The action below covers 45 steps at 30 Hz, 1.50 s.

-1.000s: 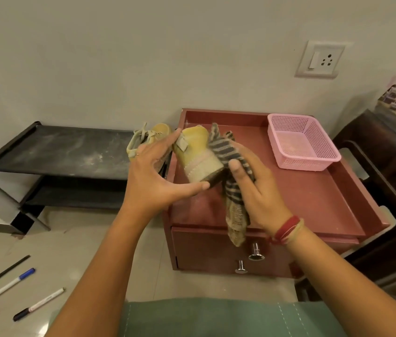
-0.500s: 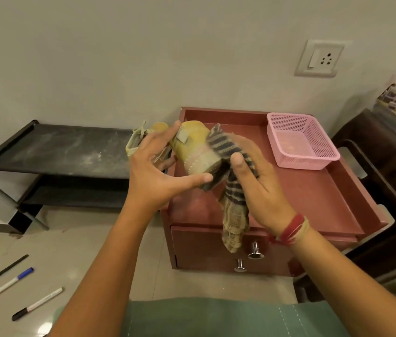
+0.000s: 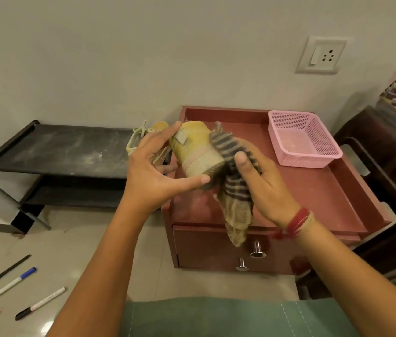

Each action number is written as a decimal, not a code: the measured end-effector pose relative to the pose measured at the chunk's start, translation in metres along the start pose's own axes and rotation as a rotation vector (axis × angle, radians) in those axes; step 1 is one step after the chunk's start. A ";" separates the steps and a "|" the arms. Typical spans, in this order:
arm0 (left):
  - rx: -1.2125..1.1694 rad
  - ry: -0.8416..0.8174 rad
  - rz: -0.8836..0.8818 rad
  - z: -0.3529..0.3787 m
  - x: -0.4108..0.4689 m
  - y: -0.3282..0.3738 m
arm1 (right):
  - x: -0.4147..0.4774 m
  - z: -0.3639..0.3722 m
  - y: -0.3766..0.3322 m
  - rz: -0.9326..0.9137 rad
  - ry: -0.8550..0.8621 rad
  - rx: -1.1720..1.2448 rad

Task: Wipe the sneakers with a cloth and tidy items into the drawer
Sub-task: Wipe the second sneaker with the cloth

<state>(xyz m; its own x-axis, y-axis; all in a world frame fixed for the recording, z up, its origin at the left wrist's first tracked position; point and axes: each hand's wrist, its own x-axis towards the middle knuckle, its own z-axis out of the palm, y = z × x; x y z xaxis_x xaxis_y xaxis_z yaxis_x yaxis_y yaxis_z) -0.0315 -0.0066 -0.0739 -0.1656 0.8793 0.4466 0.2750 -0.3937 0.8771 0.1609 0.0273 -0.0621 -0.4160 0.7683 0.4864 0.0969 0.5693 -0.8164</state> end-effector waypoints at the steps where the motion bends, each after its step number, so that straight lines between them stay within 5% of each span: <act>1: 0.005 -0.002 -0.006 0.000 -0.001 0.000 | 0.000 -0.002 0.000 0.020 0.035 0.004; 5: -0.003 -0.005 0.008 -0.004 -0.002 0.000 | -0.013 0.011 -0.002 -0.127 -0.089 -0.202; 9: -0.023 0.004 -0.024 -0.004 0.000 -0.001 | 0.001 0.004 -0.003 0.022 -0.013 0.009; 13: -0.052 -0.031 -0.014 -0.007 -0.001 -0.001 | -0.011 0.014 -0.003 -0.136 -0.138 -0.225; 18: -0.033 -0.019 -0.036 -0.005 -0.002 -0.001 | -0.001 0.008 -0.003 0.075 -0.041 0.115; 22: -0.055 -0.036 -0.002 -0.007 -0.003 -0.001 | -0.012 0.022 -0.006 -0.143 -0.143 -0.206; 27: -0.037 -0.019 -0.052 -0.008 -0.003 -0.001 | -0.001 0.011 0.001 0.064 -0.007 0.109; 32: -0.027 -0.032 -0.025 -0.012 -0.005 -0.004 | -0.009 0.024 0.001 -0.140 -0.147 -0.195; 37: -0.057 0.010 -0.087 -0.016 -0.005 -0.010 | 0.000 0.017 0.017 0.164 0.000 0.132; 41: 0.084 -0.021 -0.048 -0.023 -0.006 -0.013 | -0.010 0.027 0.017 0.120 -0.015 0.060; 45: 0.316 -0.025 -0.029 -0.029 -0.008 -0.011 | -0.010 0.031 0.022 0.089 -0.221 -0.153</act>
<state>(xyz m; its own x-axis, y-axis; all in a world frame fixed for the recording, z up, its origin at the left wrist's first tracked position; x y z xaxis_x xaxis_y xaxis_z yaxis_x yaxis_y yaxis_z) -0.0603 -0.0174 -0.0817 -0.1558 0.8969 0.4140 0.5515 -0.2687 0.7897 0.1393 0.0235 -0.0942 -0.5852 0.7444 0.3216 0.2702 0.5530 -0.7882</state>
